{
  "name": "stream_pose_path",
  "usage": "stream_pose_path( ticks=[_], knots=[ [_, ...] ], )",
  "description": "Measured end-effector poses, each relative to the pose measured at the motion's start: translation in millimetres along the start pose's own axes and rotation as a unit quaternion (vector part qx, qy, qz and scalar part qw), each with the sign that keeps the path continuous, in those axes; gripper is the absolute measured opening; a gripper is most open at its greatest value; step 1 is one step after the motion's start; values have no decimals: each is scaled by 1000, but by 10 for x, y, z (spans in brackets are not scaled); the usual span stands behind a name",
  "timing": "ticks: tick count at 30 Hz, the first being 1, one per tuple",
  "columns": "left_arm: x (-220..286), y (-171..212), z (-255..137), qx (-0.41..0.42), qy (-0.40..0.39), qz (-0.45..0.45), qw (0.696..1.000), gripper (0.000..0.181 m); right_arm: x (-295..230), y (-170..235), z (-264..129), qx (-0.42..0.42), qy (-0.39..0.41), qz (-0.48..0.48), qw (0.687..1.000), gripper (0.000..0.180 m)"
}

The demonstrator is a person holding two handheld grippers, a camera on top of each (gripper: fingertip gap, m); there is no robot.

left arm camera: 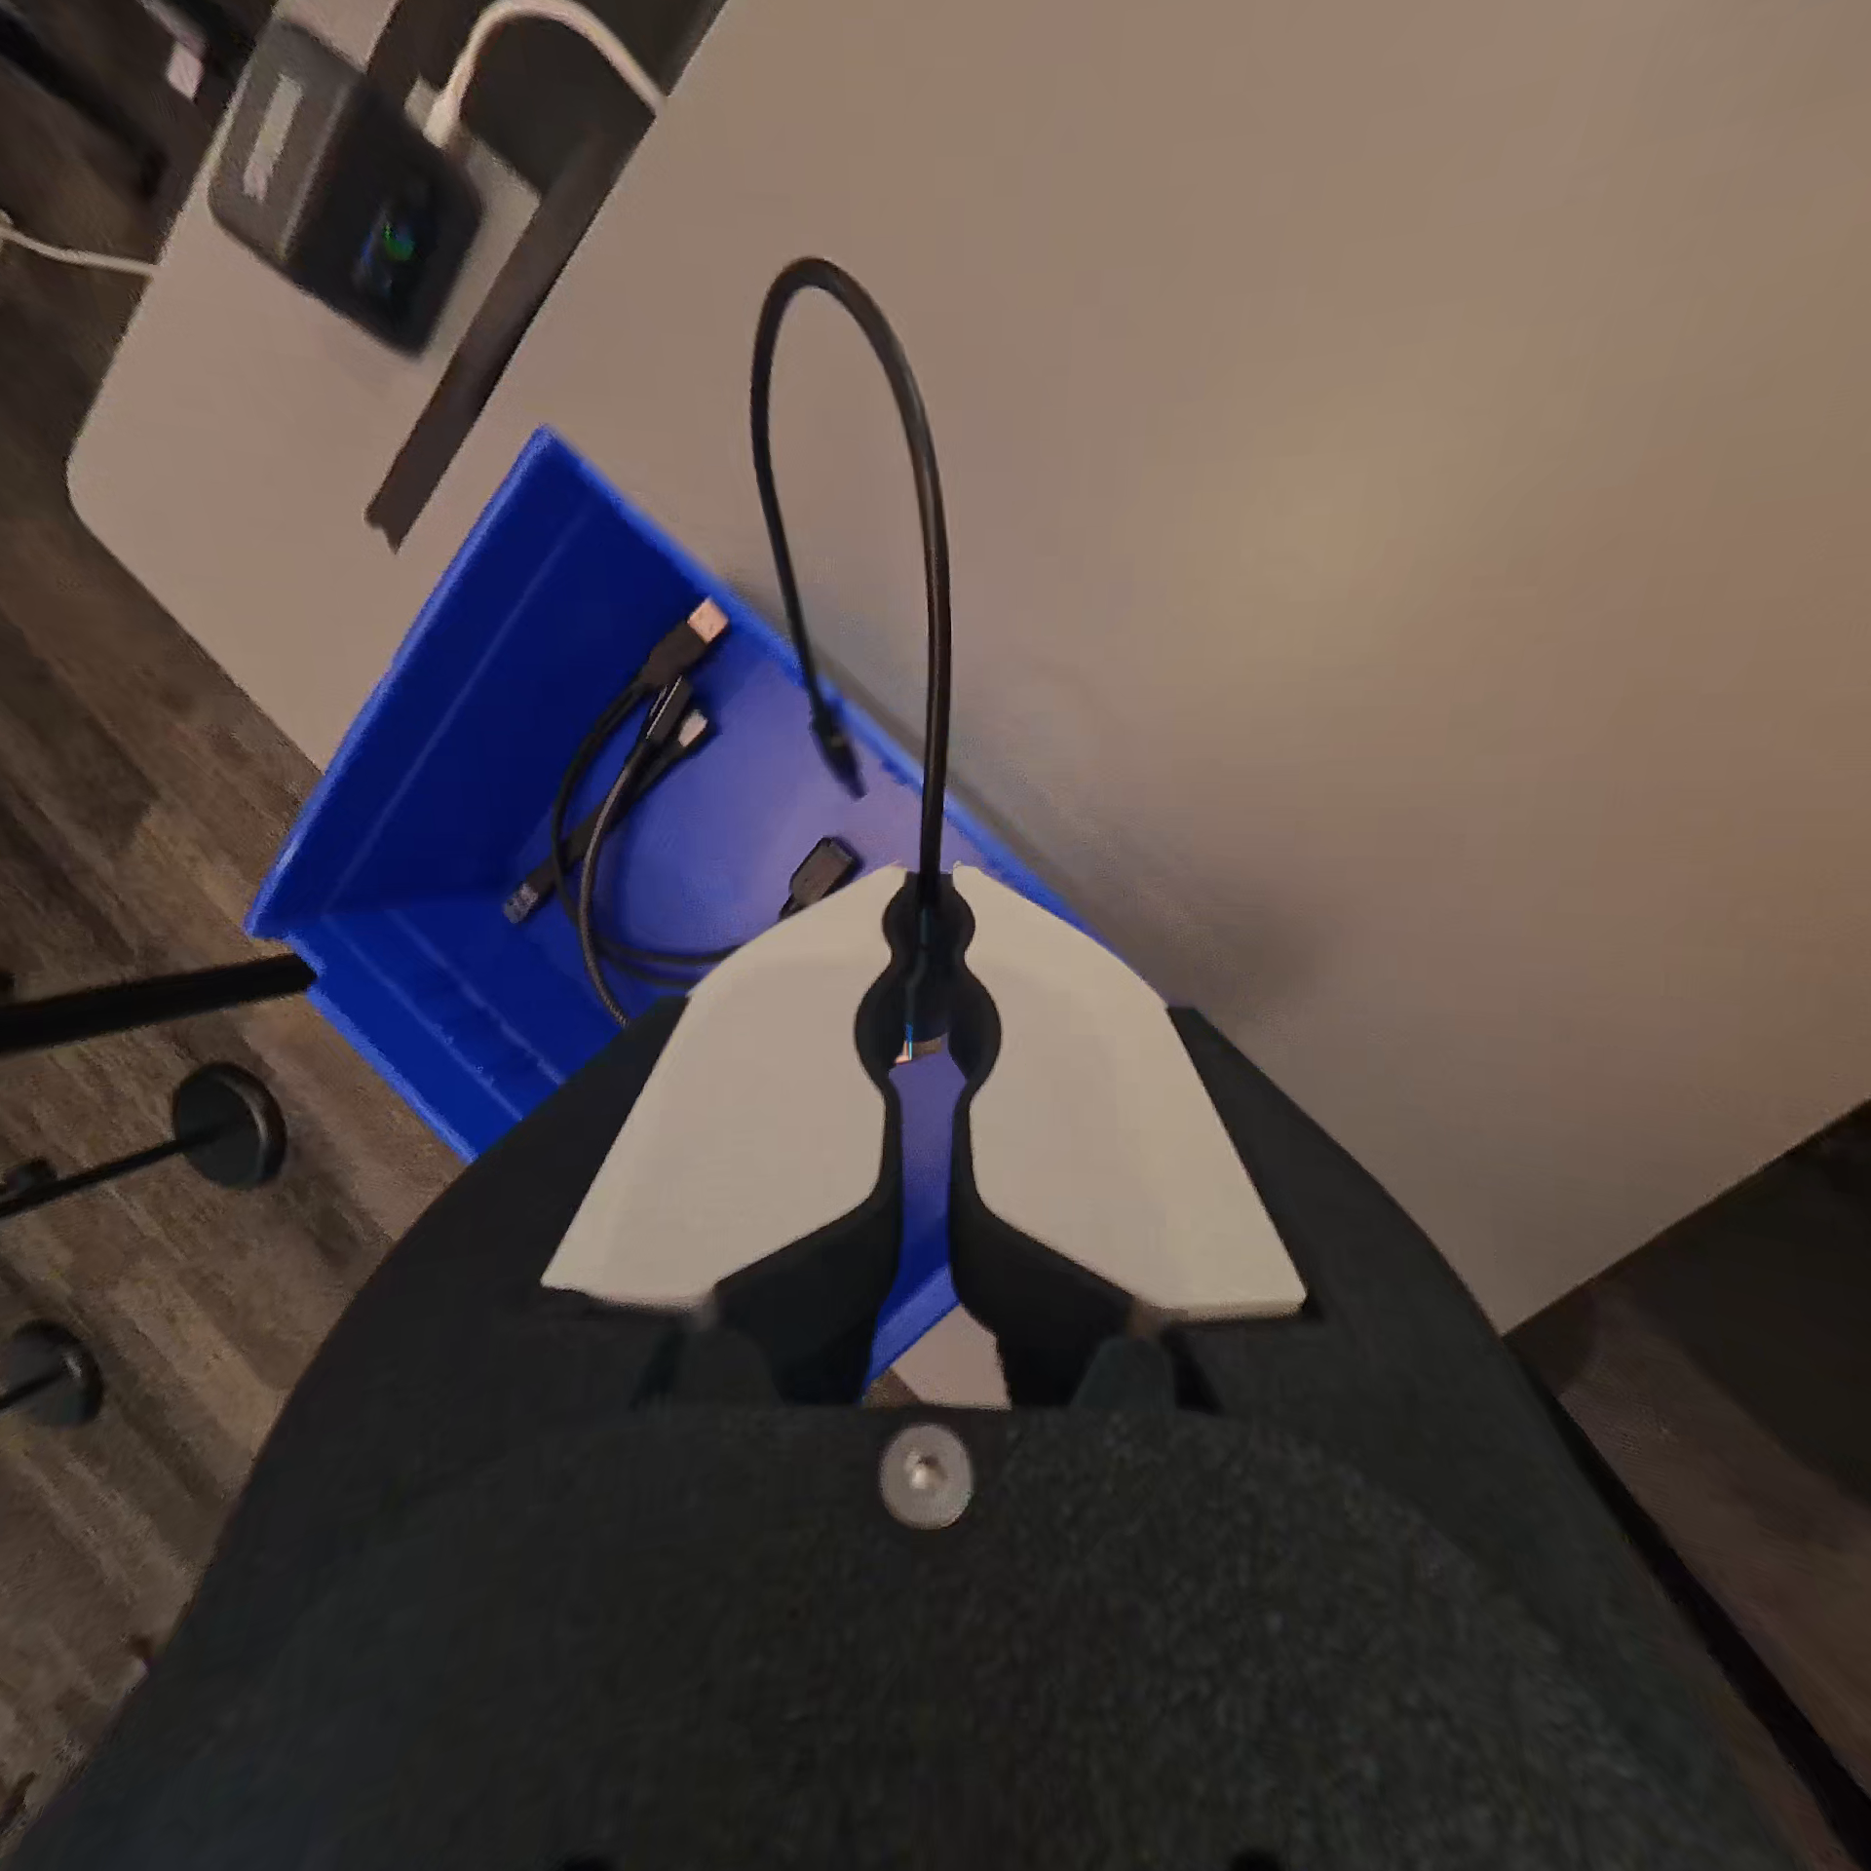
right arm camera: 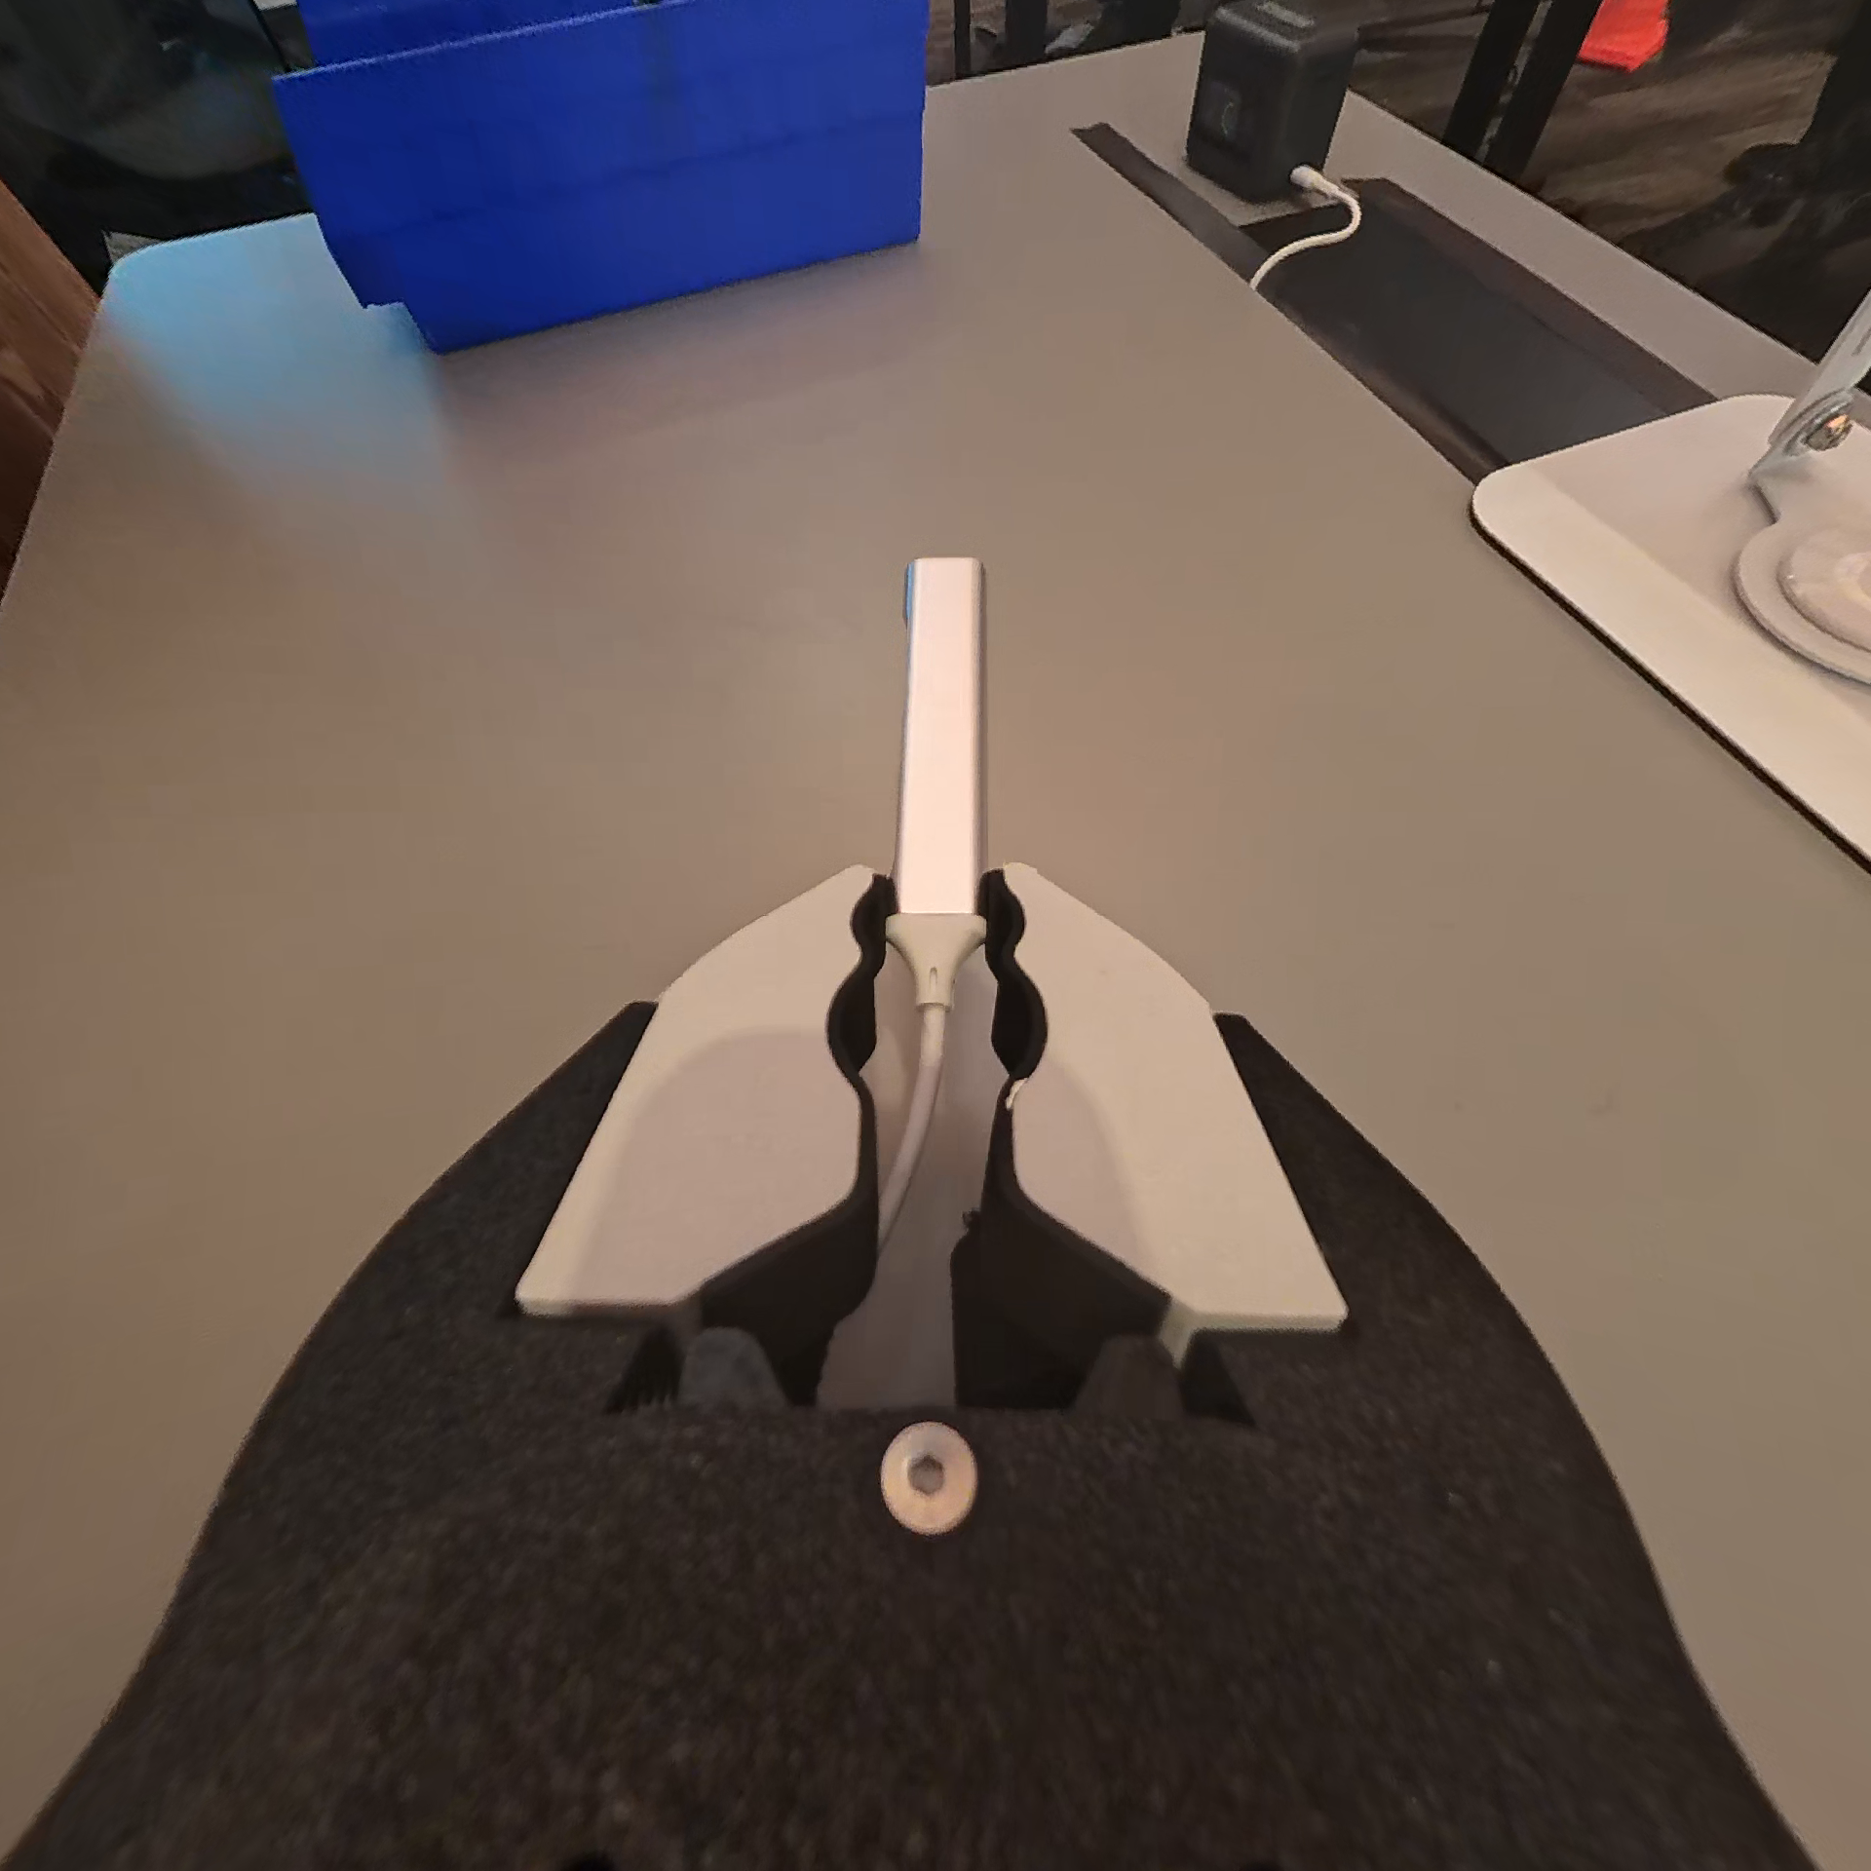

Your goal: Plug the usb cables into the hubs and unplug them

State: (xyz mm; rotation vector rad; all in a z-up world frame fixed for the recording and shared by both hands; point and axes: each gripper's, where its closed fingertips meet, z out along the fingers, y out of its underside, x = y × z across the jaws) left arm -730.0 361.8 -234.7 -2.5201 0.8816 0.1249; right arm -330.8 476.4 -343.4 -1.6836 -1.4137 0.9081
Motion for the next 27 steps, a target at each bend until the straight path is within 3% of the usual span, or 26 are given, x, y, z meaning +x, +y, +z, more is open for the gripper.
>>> stream_pose_path(
  ticks=[11, 14, 21, 27],
  knots=[
    [669, -929, -771, 58, -43, 77, 994, 2, 62, -59, -147, 33, 4, 16, 999, 17],
    [976, -1135, -782, 77, -27, 92, 992, 2, 81, -48, -163, 33, 6, 17, 999, 17],
    [1595, -1581, -27, 113, 53, 121, 985, 2, 147, 22, -181, 20, 20, 12, 1000, 17],
    [1925, -1769, 709, 112, 78, 210, 968, 2, 253, 116, -214, 12, 34, 22, 999, 17]
  ],
)
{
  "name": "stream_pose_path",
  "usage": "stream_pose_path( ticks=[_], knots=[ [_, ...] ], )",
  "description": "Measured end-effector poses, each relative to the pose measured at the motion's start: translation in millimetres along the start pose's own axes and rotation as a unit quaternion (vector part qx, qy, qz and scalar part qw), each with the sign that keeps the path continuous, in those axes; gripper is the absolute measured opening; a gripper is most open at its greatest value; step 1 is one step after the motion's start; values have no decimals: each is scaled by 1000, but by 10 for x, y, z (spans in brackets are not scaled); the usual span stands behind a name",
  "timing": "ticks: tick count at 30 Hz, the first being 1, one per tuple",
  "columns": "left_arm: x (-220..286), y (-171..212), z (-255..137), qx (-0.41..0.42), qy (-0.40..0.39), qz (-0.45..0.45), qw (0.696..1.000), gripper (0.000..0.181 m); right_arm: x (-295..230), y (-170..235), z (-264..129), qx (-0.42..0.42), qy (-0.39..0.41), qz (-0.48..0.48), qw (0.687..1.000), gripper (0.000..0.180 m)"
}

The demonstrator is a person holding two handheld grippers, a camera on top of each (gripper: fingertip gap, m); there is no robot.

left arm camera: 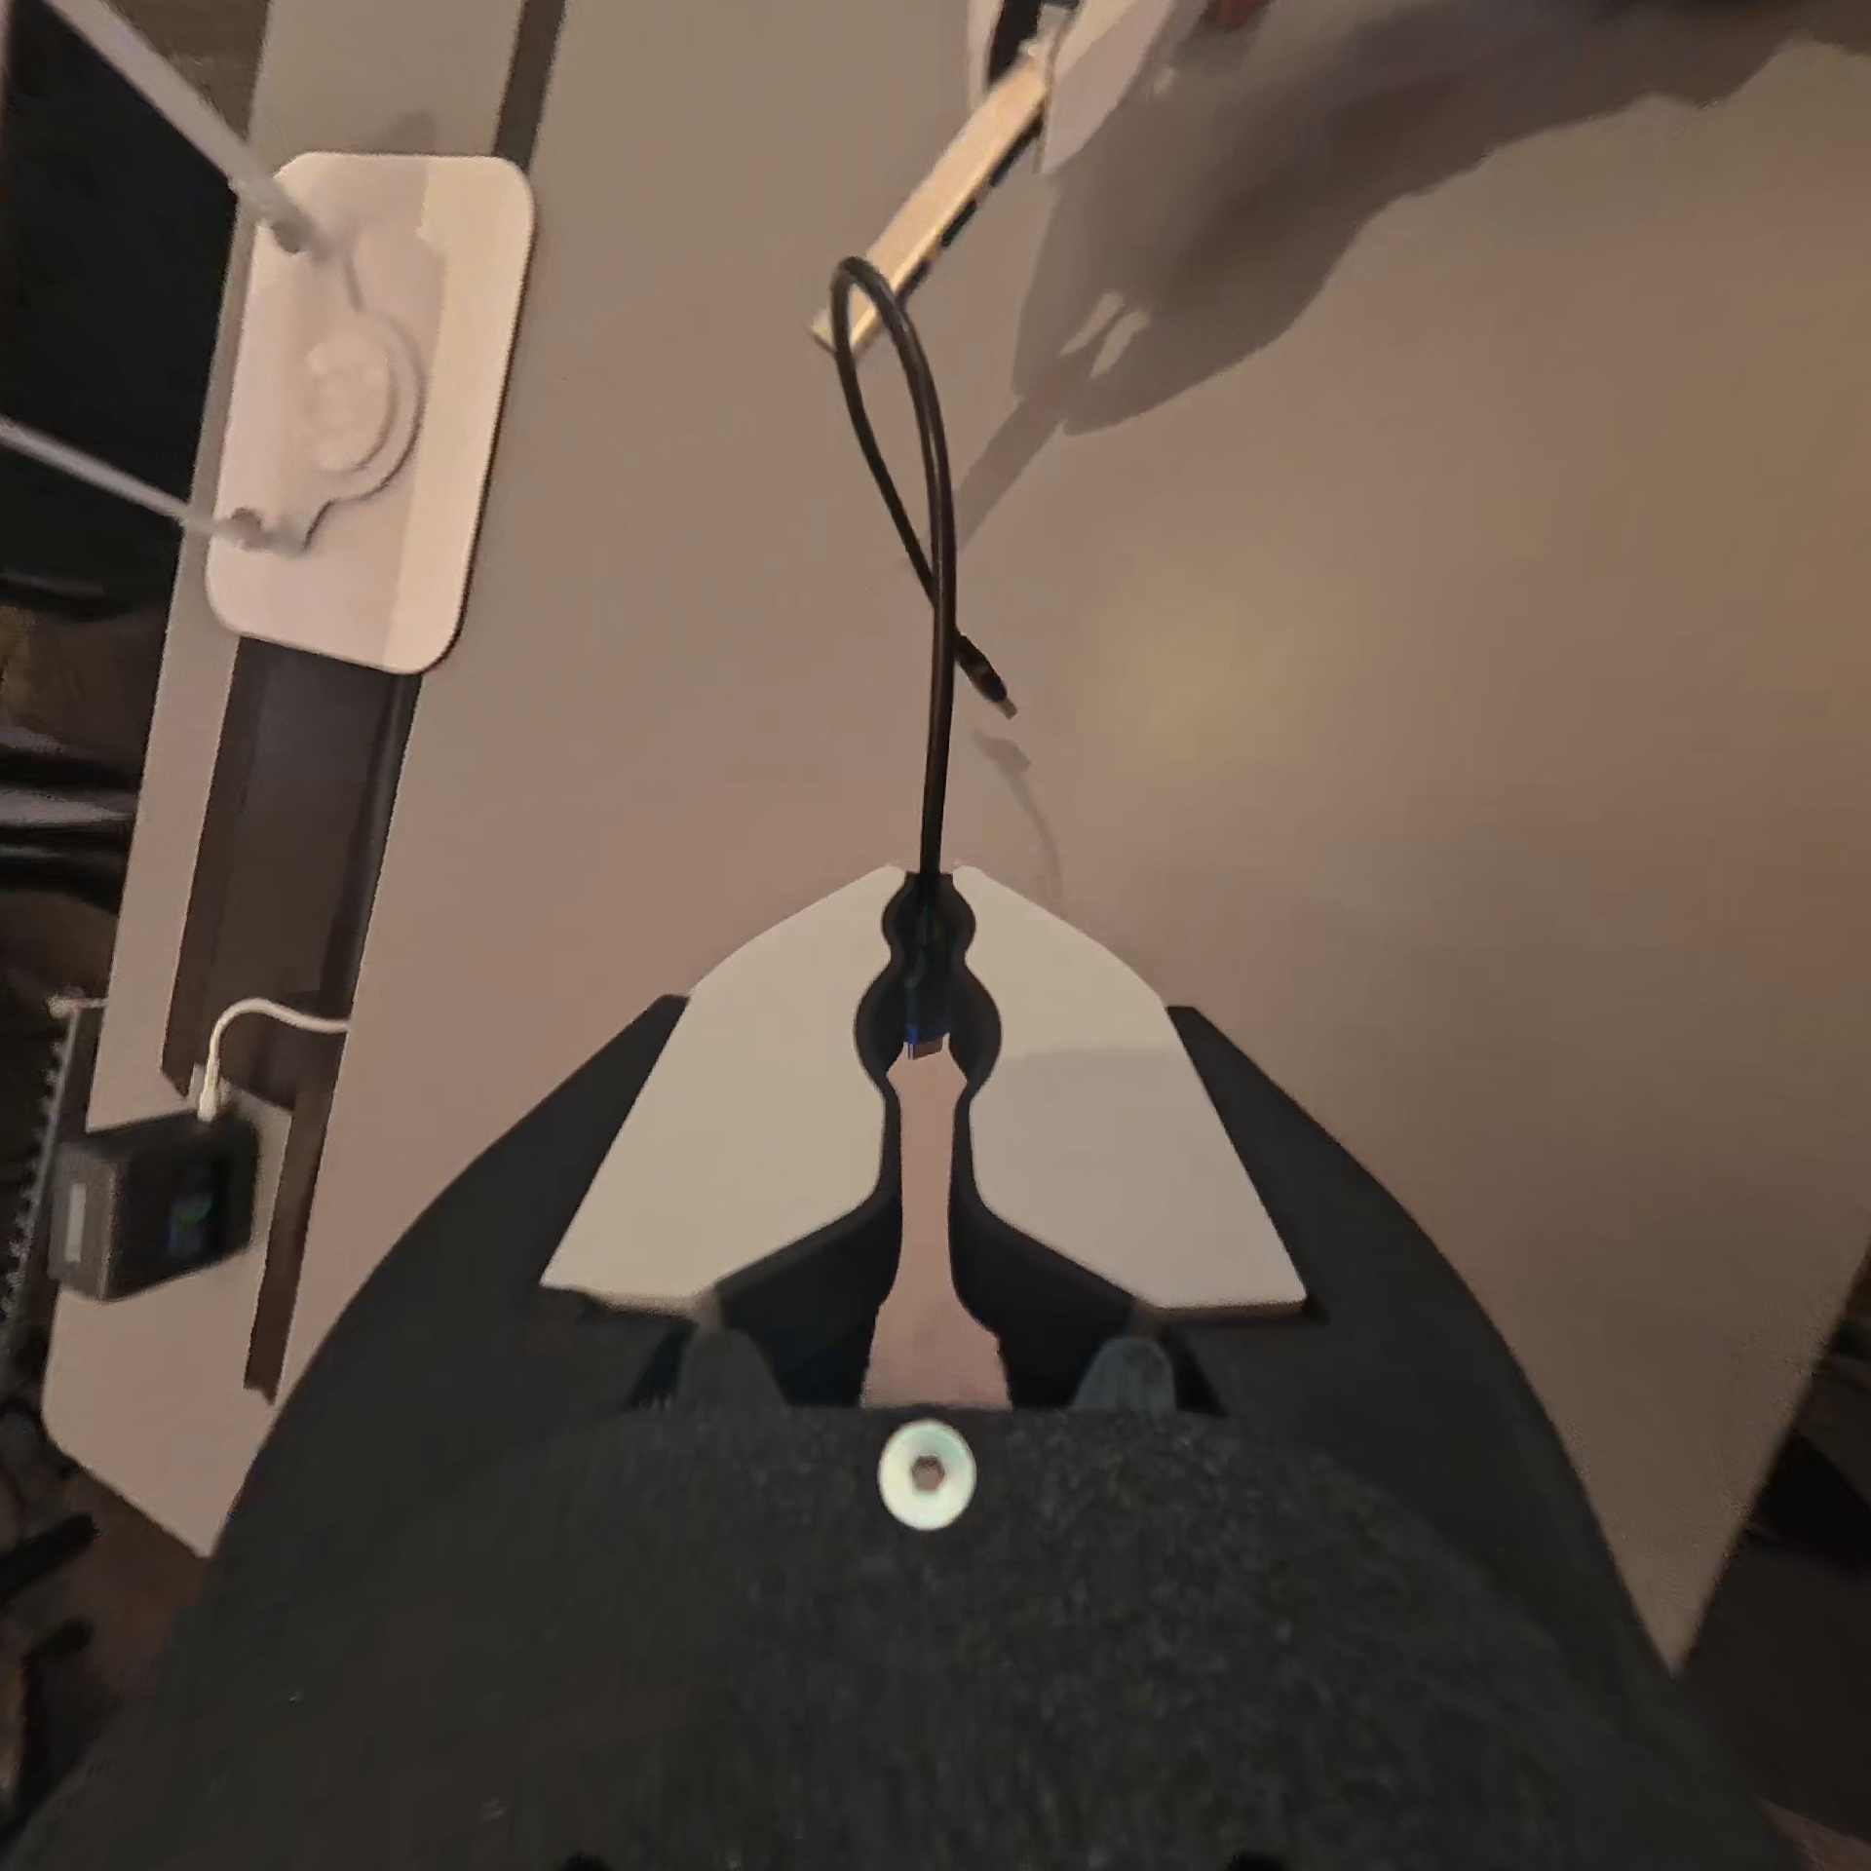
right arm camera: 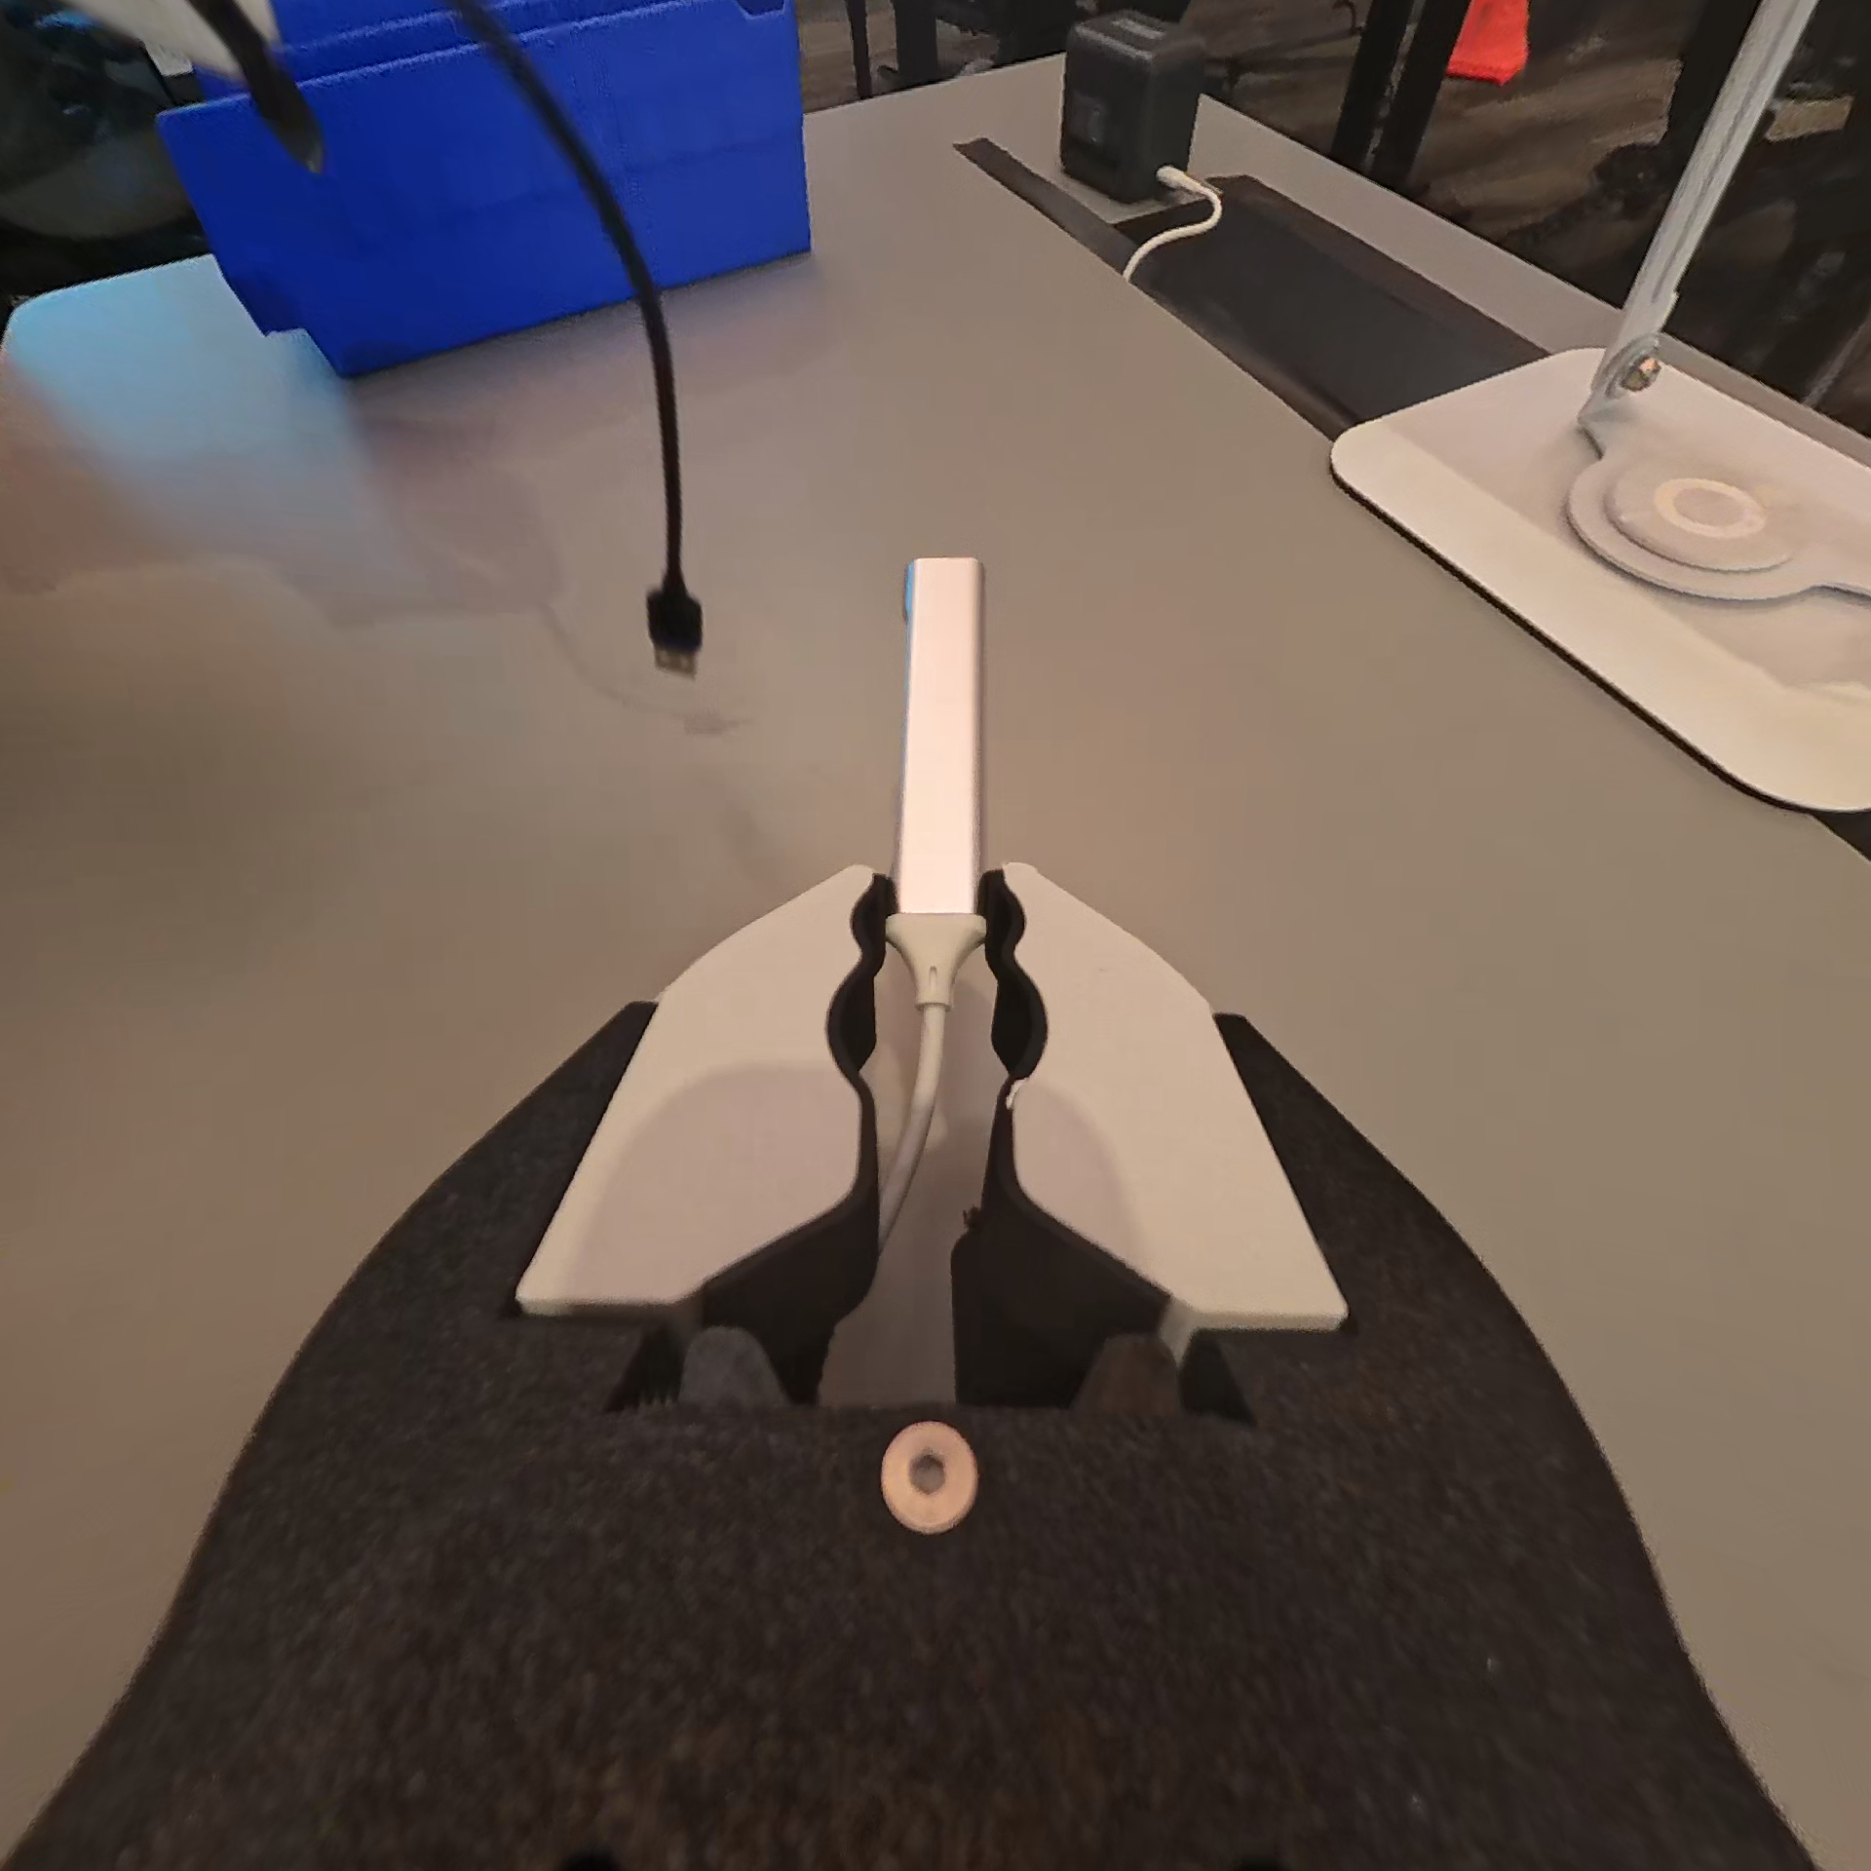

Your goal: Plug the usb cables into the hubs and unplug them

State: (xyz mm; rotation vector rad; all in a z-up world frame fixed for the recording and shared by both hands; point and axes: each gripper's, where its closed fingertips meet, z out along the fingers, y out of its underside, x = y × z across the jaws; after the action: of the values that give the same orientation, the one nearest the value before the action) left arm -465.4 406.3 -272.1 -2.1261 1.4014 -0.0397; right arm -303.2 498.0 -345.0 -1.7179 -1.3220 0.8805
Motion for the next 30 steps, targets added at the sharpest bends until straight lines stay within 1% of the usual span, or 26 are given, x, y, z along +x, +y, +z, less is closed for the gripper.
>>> stream_pose_path(
  ticks=[3, 7, 12, 16, 18, 20, 22, 24, 26, 28, 30],
  knots=[
    [153, 142, 241, -10, 25, 41, 999, 2, 39, 21, -18, 0, 3, 5, 1000, 17],
    [385, 464, 343, -32, 74, 79, 994, 2, 44, 40, 1, -5, 1, 6, 1000, 18],
    [533, 895, 358, -69, 124, 73, 987, 3, 21, 100, 66, -26, 0, -1, 1000, 18],
    [621, 1195, 434, -112, 149, 63, 980, 3, 6, 125, 93, -31, -4, 0, 1000, 18],
    [615, 1292, 466, -128, 149, 47, 979, 8, -1, 140, 106, -35, -5, 0, 999, 18],
    [575, 1332, 466, -125, 147, 17, 981, 15, -15, 147, 115, -38, -8, -1, 999, 18],
    [485, 1330, 435, -112, 136, -32, 984, 23, -20, 149, 118, -40, -8, -2, 999, 18],
    [340, 1279, 381, -88, 111, -88, 986, 29, -22, 146, 116, -41, -7, -2, 999, 17],
    [137, 1185, 338, -53, 71, -164, 983, 33, -21, 139, 114, -40, -7, -1, 999, 17],
    [-71, 1101, 328, -16, 32, -265, 964, 32, -25, 134, 113, -40, -7, -1, 999, 17],
    [-221, 1017, 371, 28, 10, -355, 934, 31, -30, 133, 114, -41, -6, -1, 999, 17]
  ],
)
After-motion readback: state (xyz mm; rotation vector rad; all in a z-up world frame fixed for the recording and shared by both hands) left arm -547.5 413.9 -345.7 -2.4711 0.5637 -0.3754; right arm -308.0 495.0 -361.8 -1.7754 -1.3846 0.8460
